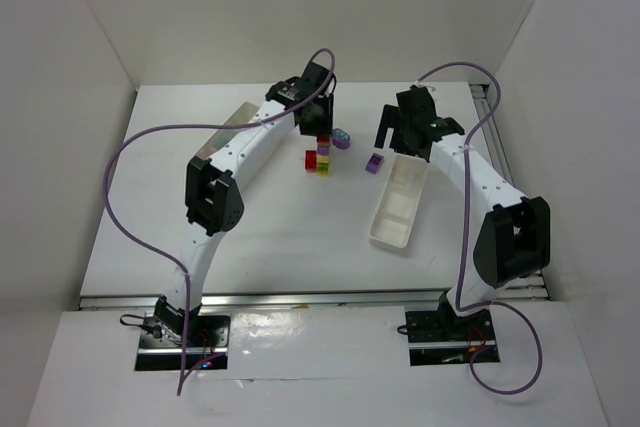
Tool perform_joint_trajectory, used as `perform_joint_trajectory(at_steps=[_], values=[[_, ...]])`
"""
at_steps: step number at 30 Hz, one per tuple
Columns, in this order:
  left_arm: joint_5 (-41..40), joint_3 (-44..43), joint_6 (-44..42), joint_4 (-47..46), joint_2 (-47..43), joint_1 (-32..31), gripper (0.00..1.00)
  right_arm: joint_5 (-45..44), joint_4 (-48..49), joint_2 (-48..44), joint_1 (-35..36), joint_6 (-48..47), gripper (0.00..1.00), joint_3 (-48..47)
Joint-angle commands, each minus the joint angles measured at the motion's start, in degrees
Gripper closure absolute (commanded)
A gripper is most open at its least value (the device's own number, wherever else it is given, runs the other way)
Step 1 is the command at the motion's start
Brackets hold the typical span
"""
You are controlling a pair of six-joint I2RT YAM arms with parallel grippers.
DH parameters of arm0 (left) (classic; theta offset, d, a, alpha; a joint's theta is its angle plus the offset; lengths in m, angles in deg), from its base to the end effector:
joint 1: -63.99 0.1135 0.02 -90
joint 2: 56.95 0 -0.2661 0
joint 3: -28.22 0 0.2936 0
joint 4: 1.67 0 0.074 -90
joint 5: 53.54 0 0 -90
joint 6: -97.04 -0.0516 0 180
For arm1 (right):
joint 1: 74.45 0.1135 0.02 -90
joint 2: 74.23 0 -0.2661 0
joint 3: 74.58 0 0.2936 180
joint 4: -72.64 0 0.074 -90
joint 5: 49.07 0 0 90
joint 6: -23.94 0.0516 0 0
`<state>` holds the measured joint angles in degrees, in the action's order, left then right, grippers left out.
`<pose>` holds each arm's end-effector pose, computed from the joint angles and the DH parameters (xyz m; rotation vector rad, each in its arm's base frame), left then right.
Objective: Sort the legos into containers by color
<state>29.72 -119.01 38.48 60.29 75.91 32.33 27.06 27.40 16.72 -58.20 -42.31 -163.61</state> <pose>0.4883 -0.2940 0.2890 -0.0508 2.4267 -0.3708 0.3896 0.1007 0.2787 0.2668 2.3483 0.0469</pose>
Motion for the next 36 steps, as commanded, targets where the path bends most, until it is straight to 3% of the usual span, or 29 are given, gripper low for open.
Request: perform_joint_trajectory(at_steps=[1,4,7,14,18,27,30,33,36], values=[[6.3,1.0,-1.1,0.3,-5.7,1.7,0.89,0.5,3.0,-2.2,-0.3,0.1,0.01,0.2],[16.6,4.9,-1.7,-2.8,-10.0,4.3,1.0,2.5,3.0,-2.2,-0.3,-1.1,0.01,-0.3],[26.5,9.7,-3.0,-4.6,-12.0,9.4,1.0,6.3,3.0,-2.2,-0.3,-2.6,0.01,-0.8],[39.8,15.5,-6.6,-4.0,-14.7,14.0,1.0,12.8,2.1,-1.7,1.1,-6.9,0.01,-2.1],[44.8,16.2,-9.3,-2.6,-13.9,14.0,1.0,15.8,5.8,-3.8,6.2,-13.4,0.03,-0.2],[53.0,9.7,-16.7,6.3,-8.4,14.0,1.0,19.4,2.9,-0.1,16.8,-23.7,0.05,-7.4],[55.2,12.0,-18.0,7.0,-8.4,14.5,1.0,17.1,4.4,-0.1,19.4,-24.4,0.08,-8.0],[56.5,13.9,-18.0,6.3,-8.4,14.5,1.0,16.4,5.6,1.2,20.0,-25.0,0.18,-8.5],[58.1,13.9,-18.6,6.3,-8.9,14.5,1.0,16.4,5.6,2.0,21.2,-25.6,0.2,-9.2]])
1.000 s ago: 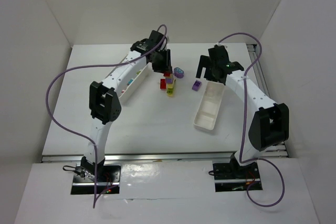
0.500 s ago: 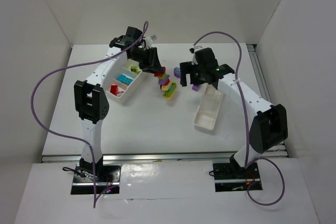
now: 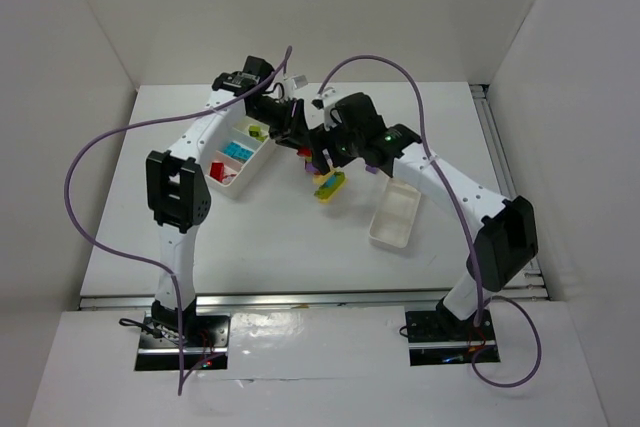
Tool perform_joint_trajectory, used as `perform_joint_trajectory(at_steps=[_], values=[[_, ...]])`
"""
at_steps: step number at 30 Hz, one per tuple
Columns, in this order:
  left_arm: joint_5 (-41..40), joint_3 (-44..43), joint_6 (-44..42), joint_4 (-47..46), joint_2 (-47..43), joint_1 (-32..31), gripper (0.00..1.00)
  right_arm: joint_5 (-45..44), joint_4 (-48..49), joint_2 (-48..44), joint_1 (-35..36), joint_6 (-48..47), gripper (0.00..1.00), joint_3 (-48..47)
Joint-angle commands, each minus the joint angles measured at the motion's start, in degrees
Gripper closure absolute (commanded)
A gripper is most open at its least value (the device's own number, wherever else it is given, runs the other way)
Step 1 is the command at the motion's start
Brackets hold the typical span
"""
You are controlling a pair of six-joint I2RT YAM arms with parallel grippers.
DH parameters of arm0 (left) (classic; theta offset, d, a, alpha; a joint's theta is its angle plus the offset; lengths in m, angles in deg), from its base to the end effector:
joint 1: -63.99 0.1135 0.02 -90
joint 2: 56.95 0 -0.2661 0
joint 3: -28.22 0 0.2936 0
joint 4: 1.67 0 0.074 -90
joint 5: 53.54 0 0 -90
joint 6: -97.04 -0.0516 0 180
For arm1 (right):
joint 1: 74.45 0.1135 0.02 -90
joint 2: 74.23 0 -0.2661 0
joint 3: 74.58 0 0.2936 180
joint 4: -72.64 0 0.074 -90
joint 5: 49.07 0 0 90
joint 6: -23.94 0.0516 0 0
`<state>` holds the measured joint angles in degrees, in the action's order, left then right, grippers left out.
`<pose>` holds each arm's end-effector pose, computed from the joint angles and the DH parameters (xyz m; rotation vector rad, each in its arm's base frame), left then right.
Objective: Sort the legos into containers by color
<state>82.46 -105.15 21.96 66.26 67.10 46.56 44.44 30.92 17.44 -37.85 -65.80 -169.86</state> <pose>0.4811 -0.1900 0.2878 0.3625 2.5611 -1.2481 0.3349 0.2527 0.3205 -0.7391 2.1436 0.4146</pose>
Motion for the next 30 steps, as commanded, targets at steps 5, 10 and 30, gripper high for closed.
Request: perform_joint_trajectory(at_steps=[5,10,30], values=[[6.7,0.0,-2.1,0.4,-0.1,0.3,1.0,-1.0,4.1,3.9,0.8,-2.1,0.23,-4.0],[7.3,-0.5,-2.1,-0.2,-0.1,0.3,1.0,-0.3,6.2,5.3,1.4,-2.1,0.25,-4.0],[6.4,-0.5,0.2,-2.4,-0.1,0.3,1.0,-4.8,11.8,4.4,1.9,3.3,0.77,2.9]])
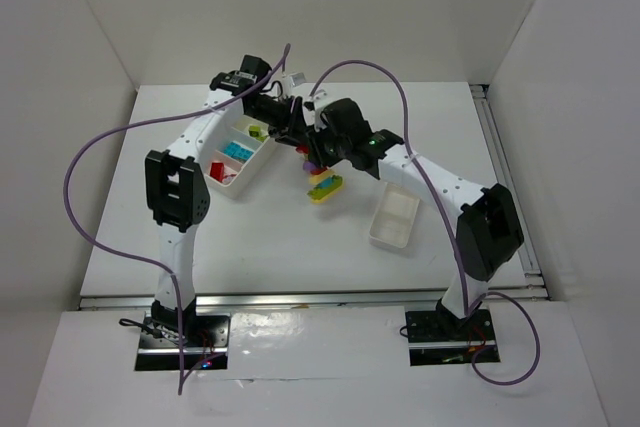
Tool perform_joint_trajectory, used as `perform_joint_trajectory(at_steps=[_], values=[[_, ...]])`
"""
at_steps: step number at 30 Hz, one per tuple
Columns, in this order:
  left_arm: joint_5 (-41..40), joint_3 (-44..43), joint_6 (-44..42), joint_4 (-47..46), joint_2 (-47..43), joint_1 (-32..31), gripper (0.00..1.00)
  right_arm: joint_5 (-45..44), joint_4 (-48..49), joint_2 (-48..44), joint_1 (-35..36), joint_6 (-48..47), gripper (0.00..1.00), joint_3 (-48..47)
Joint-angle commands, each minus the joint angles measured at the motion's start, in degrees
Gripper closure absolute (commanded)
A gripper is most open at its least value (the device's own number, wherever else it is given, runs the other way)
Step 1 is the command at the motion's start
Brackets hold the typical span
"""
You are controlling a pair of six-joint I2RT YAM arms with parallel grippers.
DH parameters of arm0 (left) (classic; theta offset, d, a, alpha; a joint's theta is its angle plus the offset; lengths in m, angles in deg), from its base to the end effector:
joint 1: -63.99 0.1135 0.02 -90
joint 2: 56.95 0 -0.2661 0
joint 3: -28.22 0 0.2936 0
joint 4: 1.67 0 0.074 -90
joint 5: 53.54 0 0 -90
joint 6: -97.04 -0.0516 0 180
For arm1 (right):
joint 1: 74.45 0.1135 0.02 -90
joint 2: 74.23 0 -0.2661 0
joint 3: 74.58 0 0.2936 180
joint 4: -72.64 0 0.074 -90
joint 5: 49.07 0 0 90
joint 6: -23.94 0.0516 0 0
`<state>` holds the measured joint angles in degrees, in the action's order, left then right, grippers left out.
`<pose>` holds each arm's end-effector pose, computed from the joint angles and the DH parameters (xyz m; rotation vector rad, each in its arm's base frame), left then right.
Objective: Sort the legos into containers by color
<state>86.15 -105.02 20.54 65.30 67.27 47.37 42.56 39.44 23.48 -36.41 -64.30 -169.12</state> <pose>0.4838 -0.1855 0.2885 0.4043 2.5141 -1.3170 0.3535 0.2784 0.2865 -0.7117 2.1207 0.4148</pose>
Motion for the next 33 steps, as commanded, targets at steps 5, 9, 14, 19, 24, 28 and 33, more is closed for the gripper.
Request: perform_joint_trajectory(at_steps=[5,9,14,19,24,28,33], values=[[0.8,0.6,4.5,-2.7,0.2,0.5,1.0,-5.5,4.0,-4.5,0.5,3.6,0.79,5.4],[-1.2,1.3,5.9,-4.5,0.2,0.5,1.0,-7.4,4.6,-5.2,-0.1,4.7,0.79,6.8],[-2.4,1.8,7.0,-5.5,0.8,1.1,1.0,-8.1,4.0,-6.3,-0.1,5.2,0.79,7.4],[-3.6,1.8,8.1,-6.2,0.8,2.1,1.0,-8.1,4.0,-6.8,-0.1,5.2,0.8,7.9],[-3.6,1.8,10.1,-7.9,2.0,2.1,1.0,-8.7,3.5,-6.8,-0.6,5.2,0.8,9.0],[-11.8,3.9,13.3,-7.9,0.1,2.8,1.0,-9.4,4.0,-5.7,-0.6,5.8,0.8,8.5],[-42.0,12.0,17.9,-4.4,-13.6,6.2,1.0,-10.1,3.5,-5.2,-1.7,6.4,0.8,7.9]])
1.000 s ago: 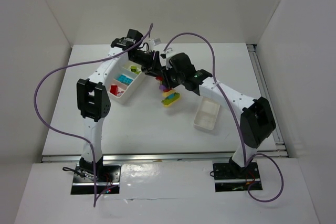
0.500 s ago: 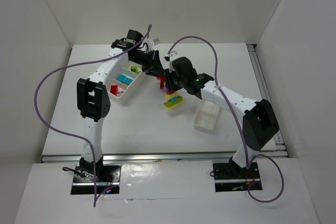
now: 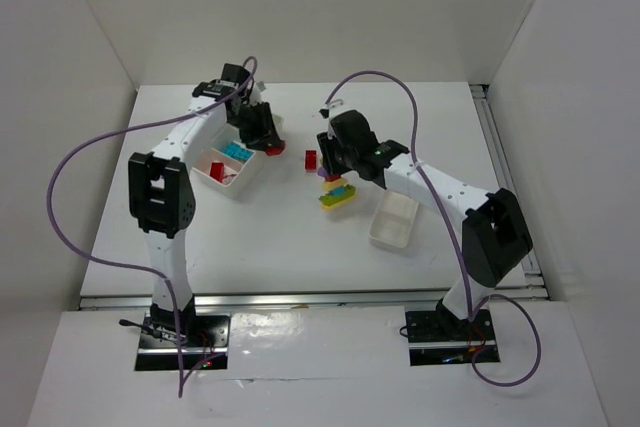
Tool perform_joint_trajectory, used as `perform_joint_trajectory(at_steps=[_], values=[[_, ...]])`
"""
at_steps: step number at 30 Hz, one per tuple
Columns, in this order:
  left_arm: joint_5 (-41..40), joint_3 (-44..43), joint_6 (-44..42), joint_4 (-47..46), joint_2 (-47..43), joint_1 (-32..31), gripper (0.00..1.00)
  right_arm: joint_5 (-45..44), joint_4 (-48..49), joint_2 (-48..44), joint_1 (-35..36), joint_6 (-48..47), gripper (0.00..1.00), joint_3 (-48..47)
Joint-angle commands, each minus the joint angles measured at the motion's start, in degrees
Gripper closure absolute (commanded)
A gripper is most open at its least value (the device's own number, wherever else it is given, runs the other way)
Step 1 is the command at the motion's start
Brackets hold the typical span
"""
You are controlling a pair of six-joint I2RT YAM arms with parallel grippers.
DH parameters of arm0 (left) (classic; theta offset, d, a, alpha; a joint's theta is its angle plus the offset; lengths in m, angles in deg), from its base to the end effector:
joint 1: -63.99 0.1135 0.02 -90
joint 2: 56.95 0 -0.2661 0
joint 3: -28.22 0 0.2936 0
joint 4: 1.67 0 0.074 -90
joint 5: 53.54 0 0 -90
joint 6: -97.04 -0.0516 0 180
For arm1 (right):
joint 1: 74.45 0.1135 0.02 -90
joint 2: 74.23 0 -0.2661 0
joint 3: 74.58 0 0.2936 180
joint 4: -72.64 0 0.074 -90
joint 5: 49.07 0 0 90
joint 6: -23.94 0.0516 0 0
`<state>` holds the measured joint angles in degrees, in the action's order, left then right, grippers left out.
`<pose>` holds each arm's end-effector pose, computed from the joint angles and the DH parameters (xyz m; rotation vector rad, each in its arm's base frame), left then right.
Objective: Sort the legos into containers by color
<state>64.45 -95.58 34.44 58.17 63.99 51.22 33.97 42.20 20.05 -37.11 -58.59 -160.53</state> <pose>0.4971 -0.1375 0.2561 -0.1421 2.6331 -0.8833 0.3441 0.2546 0.2579 -0.5179 2.1969 0.2854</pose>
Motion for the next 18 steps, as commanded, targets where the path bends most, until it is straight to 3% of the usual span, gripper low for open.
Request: perform_joint_trajectory(at_steps=[1,2,6,11,18], values=[[-25.5,4.1,4.9,3.4,-12.4,2.3,1.0,-1.5,0.7,-1.2,-1.0,0.7,0.8,-0.7],[-33.4,7.1,7.7,5.1,-14.2,2.3,1.0,-1.5,0.7,-1.2,-1.6,0.7,0.8,-0.7],[-41.9,14.6,13.8,5.6,-21.7,3.0,1.0,-0.9,0.7,-0.7,-2.1,0.7,0.8,-0.7],[-45.8,19.6,20.5,6.2,-24.0,5.1,1.0,-0.4,0.7,0.5,-2.7,0.7,0.8,-1.3],[-48.1,21.0,23.1,4.3,-18.2,6.9,1.0,-0.9,0.2,1.0,-2.7,0.7,0.8,-1.8]])
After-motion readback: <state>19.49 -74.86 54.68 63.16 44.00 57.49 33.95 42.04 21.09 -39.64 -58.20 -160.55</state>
